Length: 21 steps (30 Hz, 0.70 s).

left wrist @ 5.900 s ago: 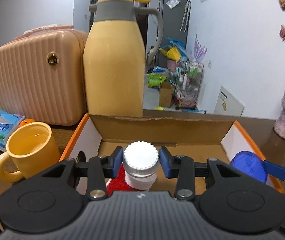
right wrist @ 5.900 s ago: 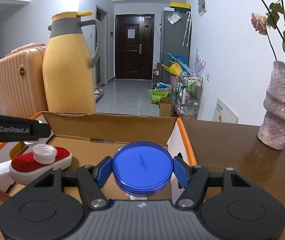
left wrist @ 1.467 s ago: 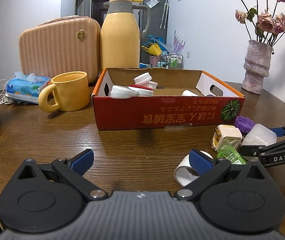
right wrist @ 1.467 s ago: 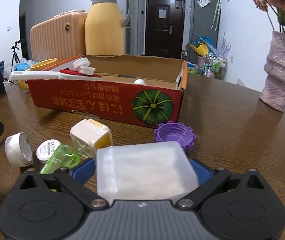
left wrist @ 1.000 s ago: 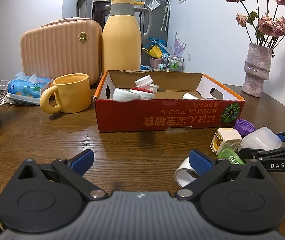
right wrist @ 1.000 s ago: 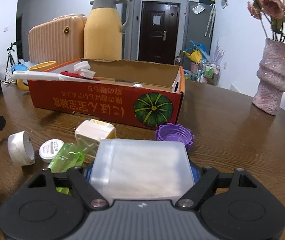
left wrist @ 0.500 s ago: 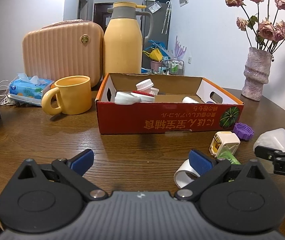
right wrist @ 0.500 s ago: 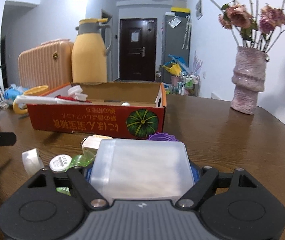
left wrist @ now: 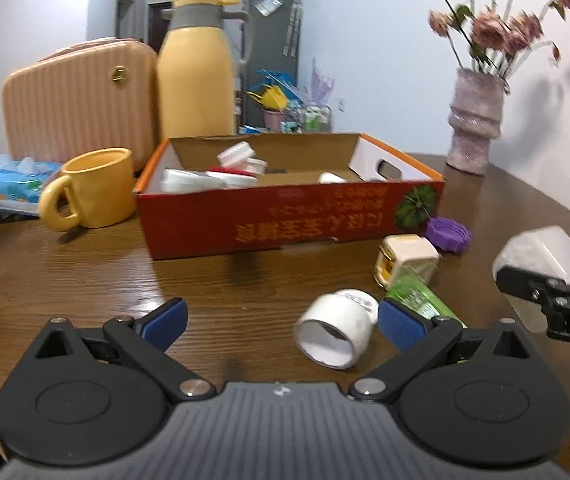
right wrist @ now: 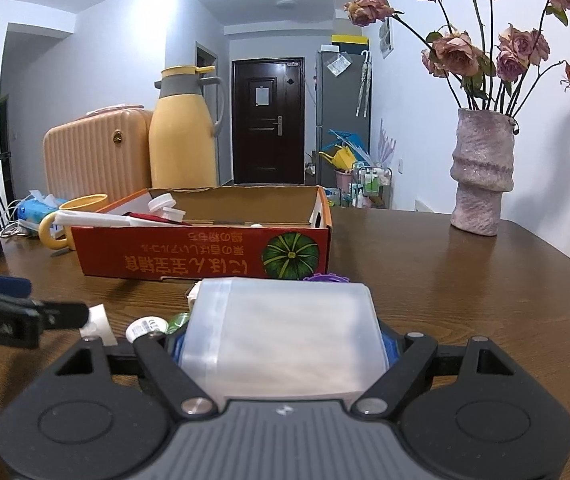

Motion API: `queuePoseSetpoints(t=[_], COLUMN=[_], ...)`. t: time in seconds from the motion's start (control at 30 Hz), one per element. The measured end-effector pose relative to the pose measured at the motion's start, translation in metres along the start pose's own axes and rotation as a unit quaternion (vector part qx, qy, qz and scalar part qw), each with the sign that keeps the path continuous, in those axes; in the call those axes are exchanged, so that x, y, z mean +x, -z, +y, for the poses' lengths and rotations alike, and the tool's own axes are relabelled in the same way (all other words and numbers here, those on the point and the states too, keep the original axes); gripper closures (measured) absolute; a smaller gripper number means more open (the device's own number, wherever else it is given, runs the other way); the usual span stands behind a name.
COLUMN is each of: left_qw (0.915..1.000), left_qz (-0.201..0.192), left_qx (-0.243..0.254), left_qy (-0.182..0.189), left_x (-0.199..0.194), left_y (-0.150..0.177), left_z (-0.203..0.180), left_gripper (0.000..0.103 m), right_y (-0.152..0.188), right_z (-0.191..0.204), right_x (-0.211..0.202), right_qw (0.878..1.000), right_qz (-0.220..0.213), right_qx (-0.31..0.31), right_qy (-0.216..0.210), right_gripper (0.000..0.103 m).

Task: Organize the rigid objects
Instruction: 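Grasp the white tape roll with the left gripper while the right gripper holds the clear box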

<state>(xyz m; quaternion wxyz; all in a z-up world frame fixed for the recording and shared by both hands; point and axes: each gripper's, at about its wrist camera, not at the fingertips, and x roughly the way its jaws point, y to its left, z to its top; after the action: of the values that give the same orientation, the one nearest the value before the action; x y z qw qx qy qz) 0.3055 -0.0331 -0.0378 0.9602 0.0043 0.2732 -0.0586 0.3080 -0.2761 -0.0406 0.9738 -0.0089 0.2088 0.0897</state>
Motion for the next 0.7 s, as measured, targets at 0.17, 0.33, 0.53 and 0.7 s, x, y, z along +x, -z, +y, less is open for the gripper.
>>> queuePoseSetpoints(t=[0.17,0.33,0.53,0.7], left_qw=[0.9998,0.9994,0.9989,0.9982], left_qz=[0.014,0.025,0.040,0.042], left_qx=[0.015,0.022,0.026,0.042], left_qy=[-0.002,-0.005,-0.001,-0.001], left_x=[0.012,0.022,0.032,0.036], left_y=[0.001,0.002,0.002,0.003], left_z=[-0.013,-0.018,-0.018,-0.023], left_gripper=[0.000,0.000,0.001,0.026], right_y=[0.000,0.000,0.001,0.001], right_z=[0.001,0.001,0.003,0.003], right_x=[-0.001,-0.002,-0.002,-0.002], right_qw=[1.000,1.000,1.000,1.000], right_qz=[-0.002,-0.005,-0.005,-0.003], right_qx=[-0.002,-0.004,-0.006,-0.007], right_qy=[0.002,0.001,-0.002,-0.003], right_gripper=[0.022,0.022,0.022,0.022])
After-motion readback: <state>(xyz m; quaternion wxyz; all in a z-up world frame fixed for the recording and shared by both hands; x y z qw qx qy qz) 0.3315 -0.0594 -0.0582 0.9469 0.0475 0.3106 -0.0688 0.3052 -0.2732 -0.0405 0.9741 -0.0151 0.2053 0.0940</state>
